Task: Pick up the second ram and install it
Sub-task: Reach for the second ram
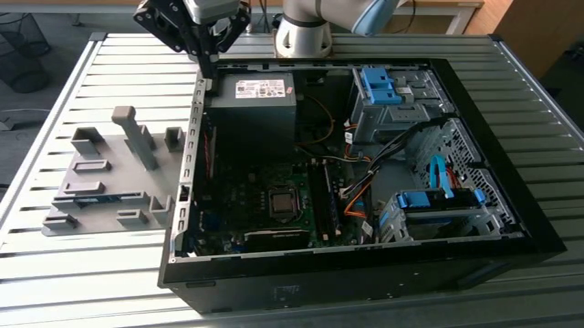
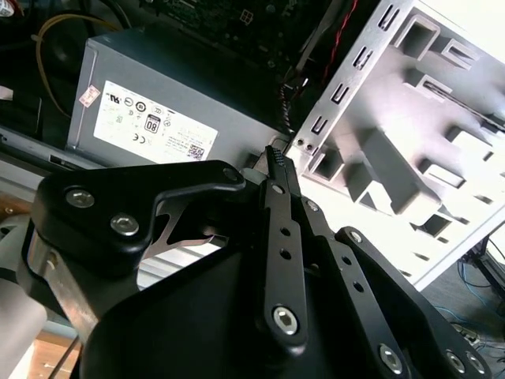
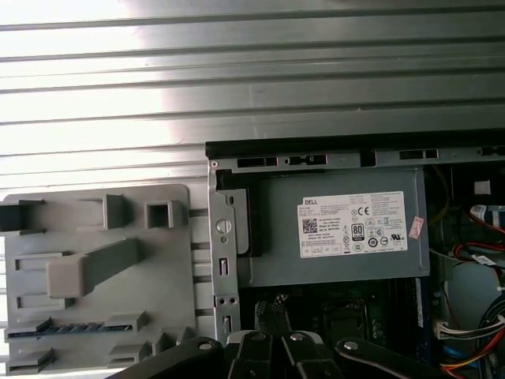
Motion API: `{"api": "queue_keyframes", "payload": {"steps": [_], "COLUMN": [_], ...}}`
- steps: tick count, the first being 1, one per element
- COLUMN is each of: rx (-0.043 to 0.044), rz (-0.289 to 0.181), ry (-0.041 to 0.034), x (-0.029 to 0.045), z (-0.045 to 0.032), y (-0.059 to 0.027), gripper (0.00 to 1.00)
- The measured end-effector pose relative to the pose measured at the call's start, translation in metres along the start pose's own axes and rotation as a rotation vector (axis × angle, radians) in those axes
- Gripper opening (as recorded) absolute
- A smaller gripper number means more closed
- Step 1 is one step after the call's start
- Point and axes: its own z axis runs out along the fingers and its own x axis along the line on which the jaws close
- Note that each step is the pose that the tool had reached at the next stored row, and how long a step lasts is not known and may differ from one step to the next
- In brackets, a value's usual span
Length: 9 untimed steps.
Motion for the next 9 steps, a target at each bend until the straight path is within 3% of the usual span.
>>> {"api": "queue_keyframes", "payload": {"steps": [9], "rx": [-0.0001], "rz": [0.0], "ry": [-0.0001], "x": [0.0039], "z": [0.0002], "y": [-0.0003], "gripper": [0.11]}}
